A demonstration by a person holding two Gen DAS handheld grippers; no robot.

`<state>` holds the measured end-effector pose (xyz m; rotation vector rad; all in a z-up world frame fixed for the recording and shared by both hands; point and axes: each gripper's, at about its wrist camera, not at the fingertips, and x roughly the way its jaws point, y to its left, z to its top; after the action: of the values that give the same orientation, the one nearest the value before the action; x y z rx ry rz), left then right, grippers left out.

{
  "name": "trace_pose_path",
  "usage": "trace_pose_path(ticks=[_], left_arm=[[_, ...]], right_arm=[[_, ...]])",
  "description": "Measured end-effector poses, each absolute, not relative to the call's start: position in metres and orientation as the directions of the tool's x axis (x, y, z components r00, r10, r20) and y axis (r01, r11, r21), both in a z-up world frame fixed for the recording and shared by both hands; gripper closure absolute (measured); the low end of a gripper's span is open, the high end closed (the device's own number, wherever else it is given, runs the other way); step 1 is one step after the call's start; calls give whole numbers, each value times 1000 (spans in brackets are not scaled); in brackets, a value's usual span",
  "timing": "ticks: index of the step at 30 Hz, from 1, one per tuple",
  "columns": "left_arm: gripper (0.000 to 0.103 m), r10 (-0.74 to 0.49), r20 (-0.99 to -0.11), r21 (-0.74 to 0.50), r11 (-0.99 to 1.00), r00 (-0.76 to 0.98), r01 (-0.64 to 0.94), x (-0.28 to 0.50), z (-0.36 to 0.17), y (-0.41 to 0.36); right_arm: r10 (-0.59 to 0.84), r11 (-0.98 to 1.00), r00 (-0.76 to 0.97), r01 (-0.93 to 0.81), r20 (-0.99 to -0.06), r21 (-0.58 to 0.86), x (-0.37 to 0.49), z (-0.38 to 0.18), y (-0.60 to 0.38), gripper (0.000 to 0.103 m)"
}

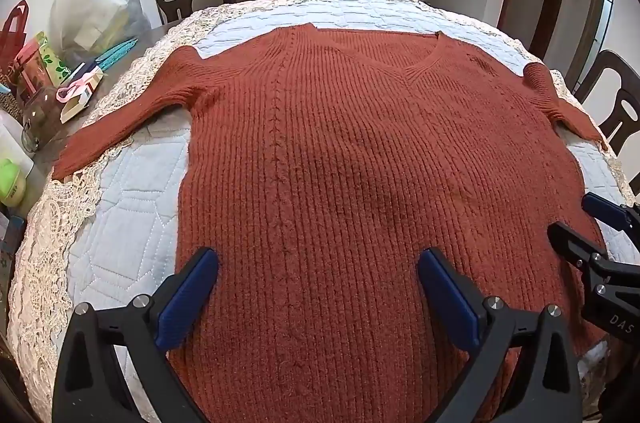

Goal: Fold small clothes

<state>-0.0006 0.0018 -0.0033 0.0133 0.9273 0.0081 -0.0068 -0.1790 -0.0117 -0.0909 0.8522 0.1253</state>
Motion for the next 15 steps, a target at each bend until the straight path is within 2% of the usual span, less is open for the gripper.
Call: trace_pose_path(ticks=[15], left_arm=[[0,17,-802,13,1000,598,-11,-1,-3,3]], right_arm=[[64,989,644,-141,-762,-36,-3,-10,-176,30]])
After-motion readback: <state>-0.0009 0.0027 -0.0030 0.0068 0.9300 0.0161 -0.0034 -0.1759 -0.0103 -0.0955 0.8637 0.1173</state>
